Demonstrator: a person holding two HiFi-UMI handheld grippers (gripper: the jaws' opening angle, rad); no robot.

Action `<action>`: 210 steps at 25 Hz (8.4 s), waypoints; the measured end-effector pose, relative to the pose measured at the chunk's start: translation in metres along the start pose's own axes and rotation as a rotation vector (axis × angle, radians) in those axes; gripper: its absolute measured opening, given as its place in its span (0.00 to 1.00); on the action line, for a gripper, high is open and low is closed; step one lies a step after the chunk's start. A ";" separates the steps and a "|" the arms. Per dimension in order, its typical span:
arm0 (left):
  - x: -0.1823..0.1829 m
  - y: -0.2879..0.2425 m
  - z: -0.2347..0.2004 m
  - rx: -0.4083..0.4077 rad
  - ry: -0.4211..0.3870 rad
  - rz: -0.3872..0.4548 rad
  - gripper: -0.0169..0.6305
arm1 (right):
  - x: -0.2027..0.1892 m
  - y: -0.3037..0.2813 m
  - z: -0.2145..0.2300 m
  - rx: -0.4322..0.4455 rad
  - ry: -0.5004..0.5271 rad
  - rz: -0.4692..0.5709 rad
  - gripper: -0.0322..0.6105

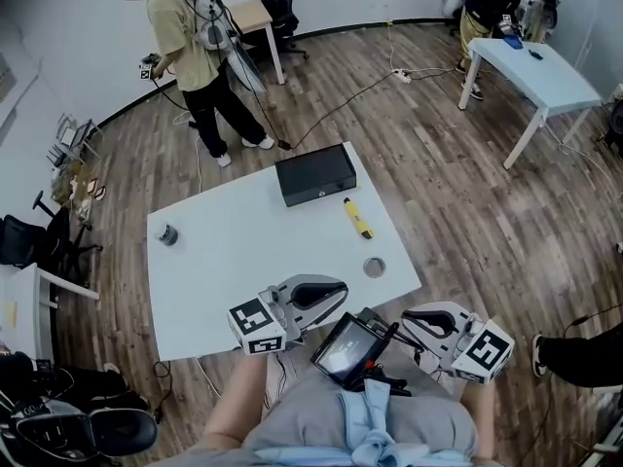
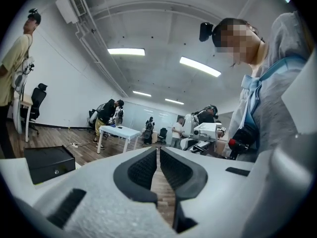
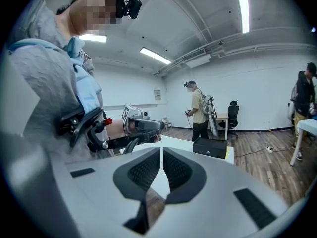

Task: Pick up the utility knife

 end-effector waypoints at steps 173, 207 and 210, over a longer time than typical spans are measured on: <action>-0.217 -0.223 -0.202 0.291 -0.323 -0.996 0.22 | -0.072 0.144 0.127 -0.110 -0.335 -0.073 0.10; -0.092 -0.170 -0.129 0.424 -0.162 -0.484 0.22 | -0.038 0.104 0.111 -0.067 -0.207 -0.026 0.10; -0.077 -0.165 -0.117 0.417 -0.168 -0.450 0.22 | -0.036 0.103 0.110 -0.065 -0.197 -0.020 0.10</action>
Point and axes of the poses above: the fingertips, and each gripper's own axes: y backward along the fingers, z to its right, x out of its top, the point moved 7 cm from there along y, backward along the fingers, and after that the axes turned 14 degrees about x, right-handed, at the moved point
